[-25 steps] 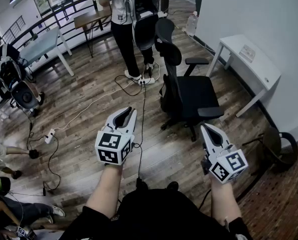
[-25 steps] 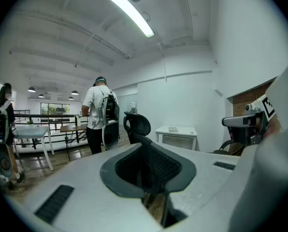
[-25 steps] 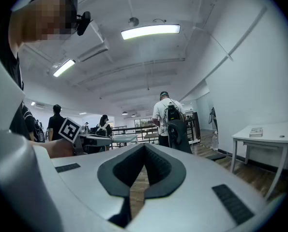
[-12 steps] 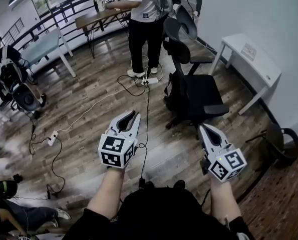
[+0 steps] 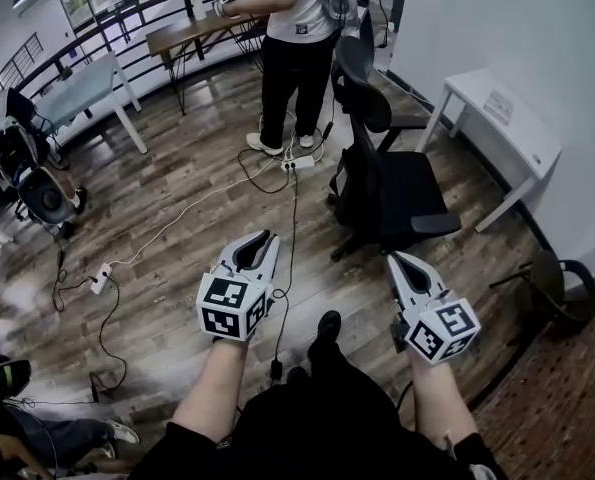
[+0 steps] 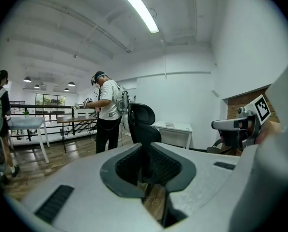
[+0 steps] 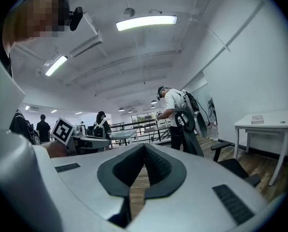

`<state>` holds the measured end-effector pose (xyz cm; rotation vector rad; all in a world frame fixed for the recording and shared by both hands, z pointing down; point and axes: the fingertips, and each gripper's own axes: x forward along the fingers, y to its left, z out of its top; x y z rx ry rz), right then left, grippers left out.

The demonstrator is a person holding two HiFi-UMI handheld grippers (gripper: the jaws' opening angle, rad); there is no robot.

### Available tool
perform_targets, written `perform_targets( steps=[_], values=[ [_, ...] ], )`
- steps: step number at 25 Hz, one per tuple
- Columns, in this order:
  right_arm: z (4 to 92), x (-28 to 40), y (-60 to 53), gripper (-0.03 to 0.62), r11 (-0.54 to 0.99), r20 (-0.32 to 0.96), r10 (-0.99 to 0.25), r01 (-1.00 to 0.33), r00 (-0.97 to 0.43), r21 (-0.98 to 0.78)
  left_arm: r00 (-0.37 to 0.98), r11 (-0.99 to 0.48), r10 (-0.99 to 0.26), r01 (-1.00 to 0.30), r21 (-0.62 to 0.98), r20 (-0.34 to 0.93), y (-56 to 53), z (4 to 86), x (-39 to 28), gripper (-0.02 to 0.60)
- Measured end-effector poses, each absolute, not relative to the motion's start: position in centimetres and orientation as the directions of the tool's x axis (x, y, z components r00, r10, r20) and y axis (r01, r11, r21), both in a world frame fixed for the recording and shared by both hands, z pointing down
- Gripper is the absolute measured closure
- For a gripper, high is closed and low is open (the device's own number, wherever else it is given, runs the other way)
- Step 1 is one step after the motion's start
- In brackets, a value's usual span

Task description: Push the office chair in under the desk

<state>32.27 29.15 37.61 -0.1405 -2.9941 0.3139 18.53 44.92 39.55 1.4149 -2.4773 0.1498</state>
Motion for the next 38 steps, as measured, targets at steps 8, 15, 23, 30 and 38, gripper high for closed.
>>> perform_targets(
  steps=[8,15,23,30,38],
  values=[
    [39.5,23.8,24.9,0.524,0.973,0.148,0.134,0.101,-0.980,-0.207,-0.476,0.523,-0.813,-0.850,0.060,0.337,40.1,41.1,10.9,0.523],
    [38.7,17.7,17.9,0.490,0.967,0.110,0.134,0.105,-0.985,-0.233,-0.468,0.508,-0.813,-0.861,0.026,0.346,32.6,38.8,4.4,0.523],
    [39.3,15.1,14.3,0.479,0.970,0.135,0.103,0.070,-0.985,-0.231,-0.437,0.477,-0.832,-0.878,0.037,0.342,28.4,38.5,0.9,0.523],
    [41.4,12.4,12.9,0.453,0.974,0.188,0.061,0.017,-0.980,-0.227,-0.362,0.408,-0.862,-0.911,0.062,0.354,24.0,40.1,-3.2,0.523],
    [42.3,6.1,10.6,0.439,0.965,0.242,-0.120,-0.170,-0.963,-0.200,-0.182,0.215,-0.927,-0.974,0.065,0.328,18.0,40.7,-10.6,0.523]
  ],
)
